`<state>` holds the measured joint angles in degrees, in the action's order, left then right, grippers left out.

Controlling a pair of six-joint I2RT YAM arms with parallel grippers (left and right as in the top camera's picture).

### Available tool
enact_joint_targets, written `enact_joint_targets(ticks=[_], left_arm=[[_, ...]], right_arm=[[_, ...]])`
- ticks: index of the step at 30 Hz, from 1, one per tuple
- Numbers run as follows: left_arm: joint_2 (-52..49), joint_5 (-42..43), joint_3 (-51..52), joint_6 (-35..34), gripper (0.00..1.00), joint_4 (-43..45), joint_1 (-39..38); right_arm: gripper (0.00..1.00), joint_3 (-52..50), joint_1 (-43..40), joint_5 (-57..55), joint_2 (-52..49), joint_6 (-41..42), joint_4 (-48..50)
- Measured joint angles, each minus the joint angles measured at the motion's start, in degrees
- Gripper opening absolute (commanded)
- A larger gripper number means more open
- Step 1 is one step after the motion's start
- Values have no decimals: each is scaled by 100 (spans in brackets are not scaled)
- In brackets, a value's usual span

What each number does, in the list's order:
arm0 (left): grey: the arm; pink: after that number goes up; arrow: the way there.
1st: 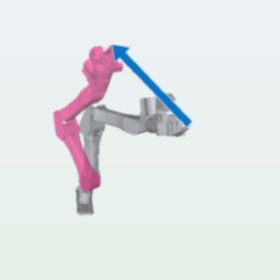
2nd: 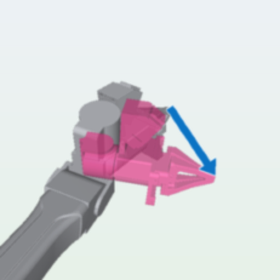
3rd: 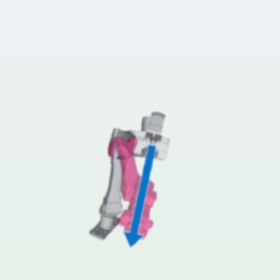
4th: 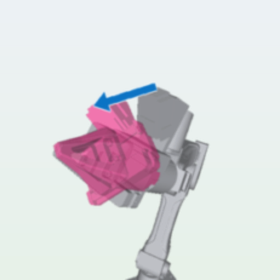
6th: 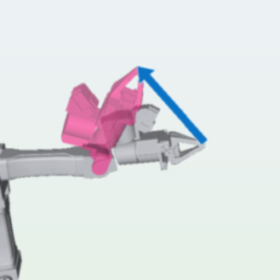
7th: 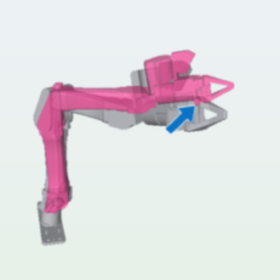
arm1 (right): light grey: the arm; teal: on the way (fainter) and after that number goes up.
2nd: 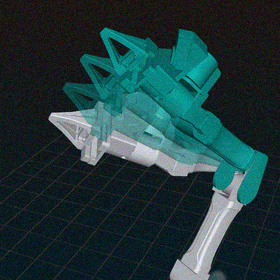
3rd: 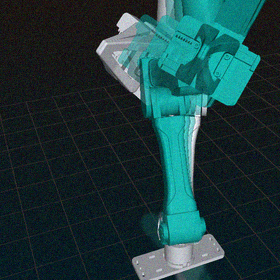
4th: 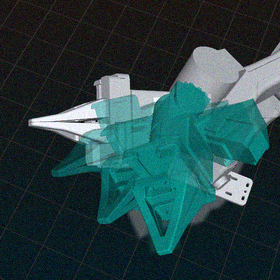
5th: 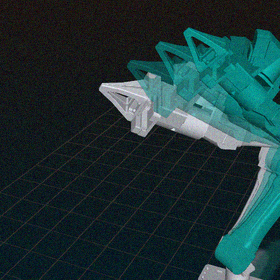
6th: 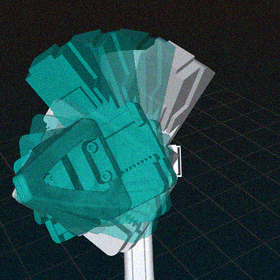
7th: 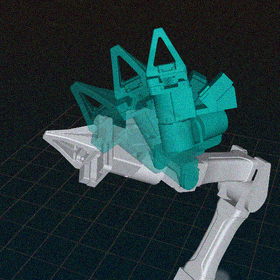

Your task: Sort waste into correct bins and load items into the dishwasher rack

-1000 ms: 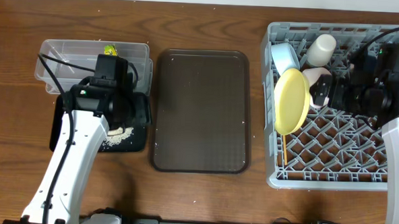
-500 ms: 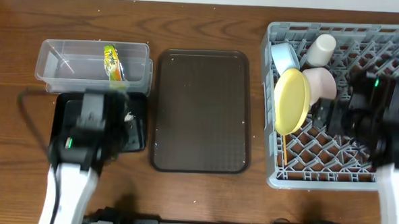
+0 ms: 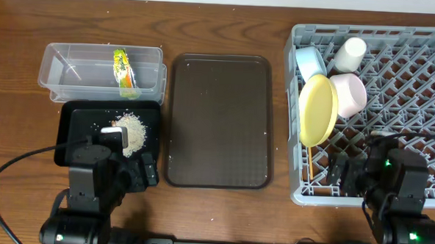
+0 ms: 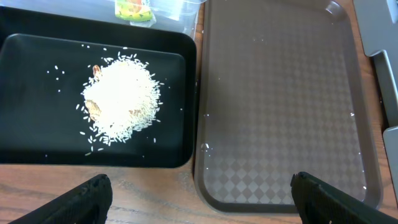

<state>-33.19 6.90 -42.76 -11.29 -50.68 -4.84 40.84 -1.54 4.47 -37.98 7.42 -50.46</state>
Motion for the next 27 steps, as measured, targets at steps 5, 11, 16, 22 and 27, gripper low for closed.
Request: enact_joint_targets(ticks=[5, 11, 16, 22, 27], left_arm=[[-2, -2, 0, 0, 95, -2, 0], [-2, -2, 0, 0, 95, -2, 0], [-2, -2, 0, 0, 95, -2, 0], [-2, -2, 0, 0, 95, -2, 0], [-2, -2, 0, 0, 95, -2, 0]], right_arm=[[99, -24, 0, -7, -4, 2, -466], [99, -26, 0, -7, -4, 2, -603], [99, -26, 0, -4, -4, 2, -605], [99, -26, 0, -4, -4, 2, -608], [99, -35, 0, -37, 61, -20, -575]])
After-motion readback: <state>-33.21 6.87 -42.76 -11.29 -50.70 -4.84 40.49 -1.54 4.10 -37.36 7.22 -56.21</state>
